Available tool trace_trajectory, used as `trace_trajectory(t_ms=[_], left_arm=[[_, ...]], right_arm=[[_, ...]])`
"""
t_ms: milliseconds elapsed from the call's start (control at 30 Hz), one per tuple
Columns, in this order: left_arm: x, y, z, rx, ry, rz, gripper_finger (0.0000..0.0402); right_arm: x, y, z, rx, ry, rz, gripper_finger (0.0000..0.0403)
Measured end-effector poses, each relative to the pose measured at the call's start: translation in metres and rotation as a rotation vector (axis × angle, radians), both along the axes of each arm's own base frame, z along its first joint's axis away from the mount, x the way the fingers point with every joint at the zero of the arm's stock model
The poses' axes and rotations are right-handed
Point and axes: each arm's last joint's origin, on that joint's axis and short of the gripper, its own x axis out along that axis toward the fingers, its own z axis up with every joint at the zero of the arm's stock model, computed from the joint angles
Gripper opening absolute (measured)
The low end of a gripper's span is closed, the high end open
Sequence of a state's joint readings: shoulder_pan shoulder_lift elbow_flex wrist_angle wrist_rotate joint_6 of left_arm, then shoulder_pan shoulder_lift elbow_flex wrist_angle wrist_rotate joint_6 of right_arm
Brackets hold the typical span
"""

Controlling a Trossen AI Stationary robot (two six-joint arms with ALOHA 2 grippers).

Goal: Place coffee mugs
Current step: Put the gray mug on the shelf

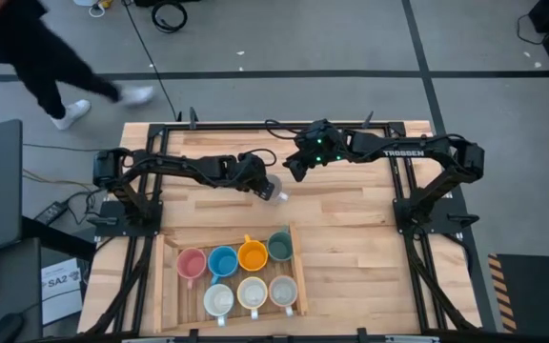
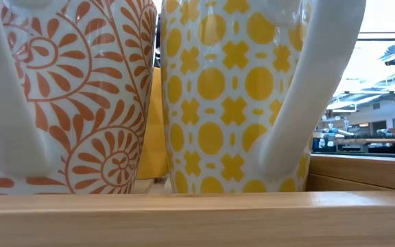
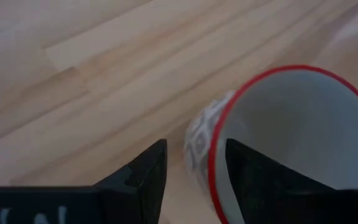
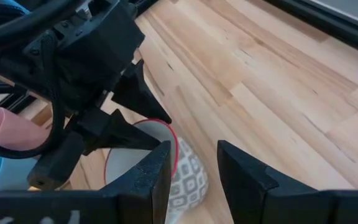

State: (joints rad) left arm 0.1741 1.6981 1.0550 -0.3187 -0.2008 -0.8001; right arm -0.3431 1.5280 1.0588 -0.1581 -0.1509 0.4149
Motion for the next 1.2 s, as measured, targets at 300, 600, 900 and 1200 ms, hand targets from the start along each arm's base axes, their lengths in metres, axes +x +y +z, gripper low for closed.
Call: trace_trajectory(t_ms=[300,600,900,1200], left_arm=[[0.0,0.0,0.0,0.02,0.013,-0.026,0.0105],[0.0,0.0,0.0,0.055,0.032,-0.078,0.0034],[-0.003,-0.001,0.025,0.123,0.054,-0.178,0.0033],[-0.013,-0.028,0.096,0.17,0.14,-0.365,0.0033]], right_arm=[[-0.002,0.001,-0.003,0.012,0.034,0.0,0.0135],[-0.003,0.001,-0.004,-0.005,0.051,0.016,0.0135],[-0.005,0.002,-0.007,-0.012,0.088,0.032,0.0135],[-0.005,0.002,-0.007,-0.029,0.095,0.046,0.0135]])
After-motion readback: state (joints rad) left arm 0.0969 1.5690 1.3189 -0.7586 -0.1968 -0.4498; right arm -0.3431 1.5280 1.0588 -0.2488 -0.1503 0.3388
